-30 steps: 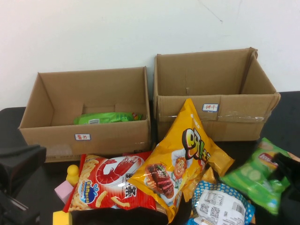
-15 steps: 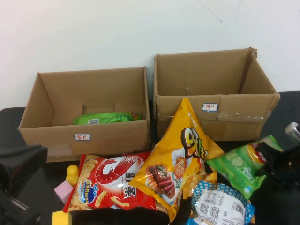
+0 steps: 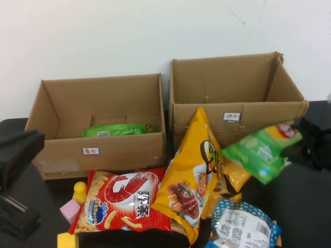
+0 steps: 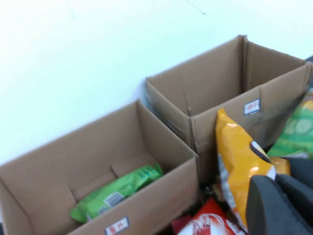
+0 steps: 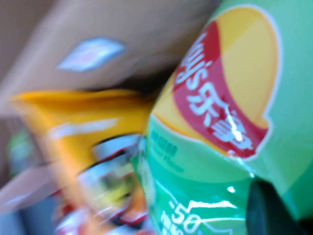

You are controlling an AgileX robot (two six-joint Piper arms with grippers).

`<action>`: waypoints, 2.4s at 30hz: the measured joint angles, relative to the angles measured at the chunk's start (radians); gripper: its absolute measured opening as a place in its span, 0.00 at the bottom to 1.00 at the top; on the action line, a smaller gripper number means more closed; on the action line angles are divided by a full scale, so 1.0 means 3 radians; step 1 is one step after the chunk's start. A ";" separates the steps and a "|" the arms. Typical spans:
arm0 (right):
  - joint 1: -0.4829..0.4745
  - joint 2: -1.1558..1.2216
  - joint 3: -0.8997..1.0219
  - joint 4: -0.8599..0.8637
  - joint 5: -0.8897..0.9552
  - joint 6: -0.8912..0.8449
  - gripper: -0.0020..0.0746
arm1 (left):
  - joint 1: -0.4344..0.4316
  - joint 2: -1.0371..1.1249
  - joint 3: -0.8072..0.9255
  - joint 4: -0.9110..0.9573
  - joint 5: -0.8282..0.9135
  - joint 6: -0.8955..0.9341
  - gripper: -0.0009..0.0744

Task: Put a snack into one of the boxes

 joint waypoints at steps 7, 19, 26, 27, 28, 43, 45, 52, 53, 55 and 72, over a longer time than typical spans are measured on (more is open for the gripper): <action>0.0000 -0.0447 -0.0099 0.0875 0.0448 -0.0673 0.05 | 0.0000 0.0000 0.0000 0.0207 -0.0028 -0.0311 0.01; 0.1118 0.0065 -0.1495 0.1931 0.0105 -0.1896 0.05 | 0.0000 -0.0068 0.0000 0.0620 -0.0036 -0.0847 0.01; 0.1389 0.1219 -0.2653 0.1958 0.0014 -0.2162 0.05 | 0.0000 -0.0119 0.0000 0.0754 -0.0036 -0.0987 0.01; 0.1389 0.1401 -0.2816 0.1958 0.0037 -0.2170 0.07 | 0.0000 -0.0121 0.0000 0.0754 -0.0036 -0.1005 0.01; 0.1389 0.1581 -0.2973 0.1958 0.0093 -0.2170 0.13 | 0.0000 -0.0121 0.0000 0.0754 -0.0036 -0.1017 0.01; 0.1212 0.2300 -0.3786 0.1332 0.1585 -0.1309 0.42 | 0.0000 -0.0170 0.0000 0.0738 -0.0036 -0.1048 0.01; 0.1146 0.2177 -0.3786 0.1121 0.1790 -0.1268 0.24 | 0.0000 -0.0170 0.0000 0.0681 -0.0036 -0.1055 0.01; 0.1056 0.1525 -0.3791 0.0168 0.2276 -0.1058 0.05 | 0.0000 -0.0170 0.0000 0.0481 -0.0036 -0.1112 0.01; 0.1066 0.1427 -0.3791 -0.0005 0.2316 -0.1027 0.04 | 0.0000 -0.0170 0.0000 0.0465 -0.0036 -0.1128 0.01; 0.1168 0.1052 -0.3798 -0.0811 0.2440 -0.0790 0.04 | 0.0000 -0.0170 0.0000 0.0443 -0.0036 -0.1148 0.01; 0.1422 -0.0917 -0.2979 -0.4087 0.2747 0.0530 0.04 | 0.0000 -0.0725 0.0634 0.0606 -0.0681 -0.0824 0.01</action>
